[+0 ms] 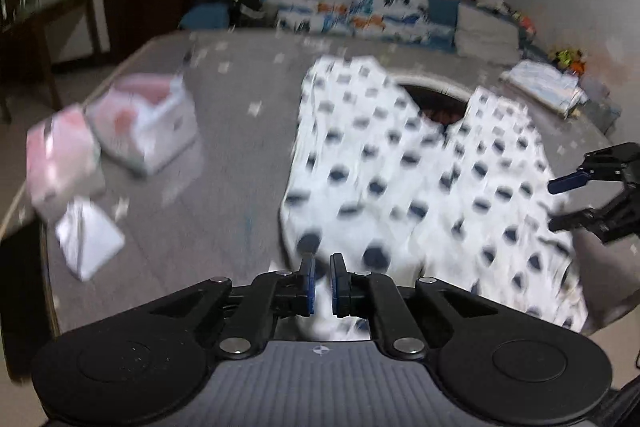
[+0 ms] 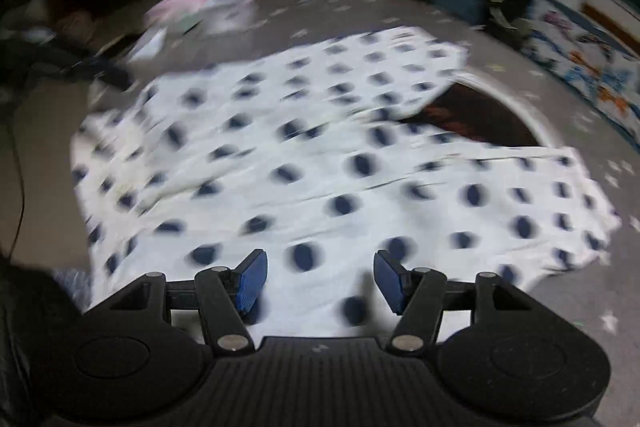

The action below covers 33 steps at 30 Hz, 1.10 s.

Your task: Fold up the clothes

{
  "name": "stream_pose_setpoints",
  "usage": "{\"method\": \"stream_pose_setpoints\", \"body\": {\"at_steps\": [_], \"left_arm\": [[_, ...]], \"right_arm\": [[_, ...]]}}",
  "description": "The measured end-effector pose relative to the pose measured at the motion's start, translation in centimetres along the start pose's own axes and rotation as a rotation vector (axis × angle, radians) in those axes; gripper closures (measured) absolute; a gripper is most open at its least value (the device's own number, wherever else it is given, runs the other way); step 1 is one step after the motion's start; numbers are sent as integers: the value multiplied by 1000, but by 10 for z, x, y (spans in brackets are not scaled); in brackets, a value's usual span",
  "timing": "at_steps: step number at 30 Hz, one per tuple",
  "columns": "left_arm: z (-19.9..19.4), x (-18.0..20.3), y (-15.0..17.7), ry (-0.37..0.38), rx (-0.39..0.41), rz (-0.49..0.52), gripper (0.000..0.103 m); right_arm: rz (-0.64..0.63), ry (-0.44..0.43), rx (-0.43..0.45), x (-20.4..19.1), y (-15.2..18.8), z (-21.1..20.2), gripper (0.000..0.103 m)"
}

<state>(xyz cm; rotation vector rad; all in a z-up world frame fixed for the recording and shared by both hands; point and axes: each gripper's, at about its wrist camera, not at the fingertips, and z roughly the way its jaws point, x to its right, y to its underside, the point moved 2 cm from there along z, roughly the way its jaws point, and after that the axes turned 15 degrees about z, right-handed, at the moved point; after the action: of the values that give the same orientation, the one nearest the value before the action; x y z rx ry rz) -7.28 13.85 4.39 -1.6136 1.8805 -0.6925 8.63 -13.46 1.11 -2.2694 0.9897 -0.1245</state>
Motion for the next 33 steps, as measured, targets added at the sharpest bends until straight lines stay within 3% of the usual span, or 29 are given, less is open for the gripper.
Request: {"method": "stream_pose_setpoints", "body": {"at_steps": [3,7,11,15,19,23,30,33], "left_arm": [[11,19,-14,76,29,26,95],[46,57,-24,215,14,52,95],[75,91,-30,305,-12,72,95],[89,112,-35,377,-16,91,95],[97,129,-37,432,-32,126,95],[104,140,-38,469,-46,142,95],[110,152,-37,528,-63,144,95],[111,157,-37,553,-63,154,95]], "right_arm": [[103,85,60,40,-17,0,43],[241,217,115,102,-36,11,45],[386,326,154,165,-49,26,47],[500,357,169,214,-58,44,52],[540,348,185,234,-62,55,54],[535,357,199,234,-64,57,75],[479,407,215,221,-75,59,95],[449,447,232,221,-81,52,96]]}}
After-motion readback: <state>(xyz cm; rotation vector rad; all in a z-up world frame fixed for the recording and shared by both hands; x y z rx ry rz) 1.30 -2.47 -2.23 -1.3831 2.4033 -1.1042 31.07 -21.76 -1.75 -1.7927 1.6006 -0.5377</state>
